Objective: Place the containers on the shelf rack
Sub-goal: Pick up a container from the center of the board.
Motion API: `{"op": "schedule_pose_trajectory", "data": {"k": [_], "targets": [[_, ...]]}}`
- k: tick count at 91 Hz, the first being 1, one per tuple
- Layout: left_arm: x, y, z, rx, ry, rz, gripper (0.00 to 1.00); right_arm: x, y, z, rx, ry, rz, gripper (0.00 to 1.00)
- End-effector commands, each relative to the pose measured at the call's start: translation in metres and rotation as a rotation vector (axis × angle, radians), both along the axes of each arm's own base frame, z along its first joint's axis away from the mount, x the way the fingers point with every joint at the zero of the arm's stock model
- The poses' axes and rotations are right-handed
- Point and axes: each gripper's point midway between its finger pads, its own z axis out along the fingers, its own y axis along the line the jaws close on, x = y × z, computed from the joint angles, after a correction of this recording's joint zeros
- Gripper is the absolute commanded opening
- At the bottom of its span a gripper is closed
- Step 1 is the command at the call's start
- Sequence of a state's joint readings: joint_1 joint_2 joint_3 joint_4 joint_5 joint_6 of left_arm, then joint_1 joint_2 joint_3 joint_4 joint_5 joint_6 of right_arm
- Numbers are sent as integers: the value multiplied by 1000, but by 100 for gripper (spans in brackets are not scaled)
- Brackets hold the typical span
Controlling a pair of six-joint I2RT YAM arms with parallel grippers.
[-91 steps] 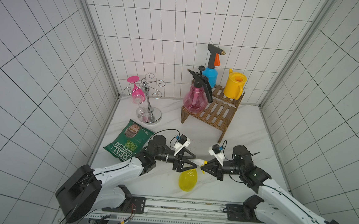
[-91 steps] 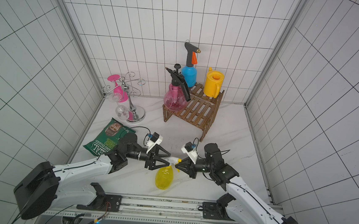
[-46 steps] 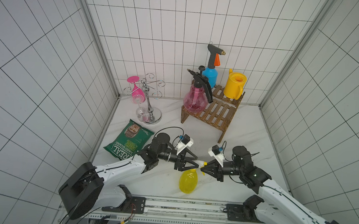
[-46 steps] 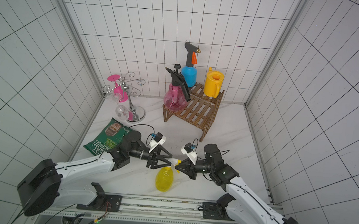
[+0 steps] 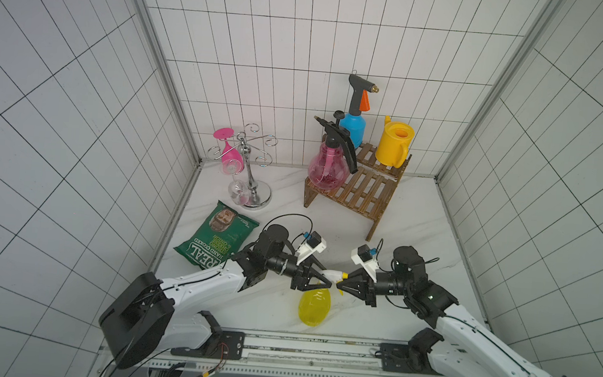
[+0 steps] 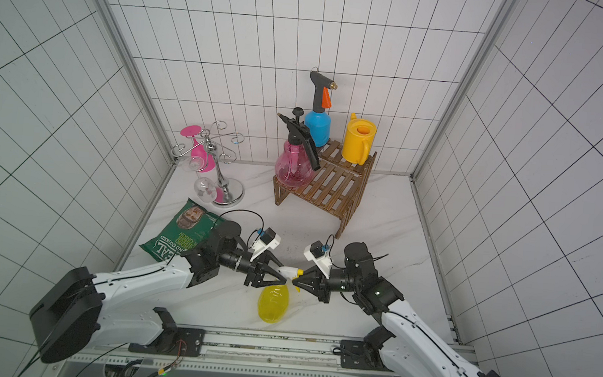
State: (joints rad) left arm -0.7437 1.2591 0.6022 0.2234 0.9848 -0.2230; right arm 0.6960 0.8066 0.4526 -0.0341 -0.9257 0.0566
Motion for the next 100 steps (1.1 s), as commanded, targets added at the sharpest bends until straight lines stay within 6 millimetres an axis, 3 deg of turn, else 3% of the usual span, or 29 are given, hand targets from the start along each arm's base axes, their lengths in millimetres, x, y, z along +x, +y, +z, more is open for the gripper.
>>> {"op": "schedule_pose_trajectory", "data": {"k": [1, 39, 68, 78, 85, 100], "targets": [[-5, -3, 8, -21, -7, -45, 44, 0, 4, 17, 43, -48, 21, 0], [-4, -3, 13, -38, -3, -35, 44, -3, 8, 14, 32, -48, 45, 0], [-6, -4, 15, -44, 9, -51, 24, -6, 9, 14, 24, -55, 53, 0], [-7, -4, 16, -49, 8, -56, 11, -6, 9, 13, 21, -53, 51, 0], [-7, -3, 18, -52, 2, -53, 0, -3, 9, 12, 17, -57, 34, 22], [1, 1, 21, -57, -36, 9, 0, 12, 3, 12, 3, -99, -87, 60]]}}
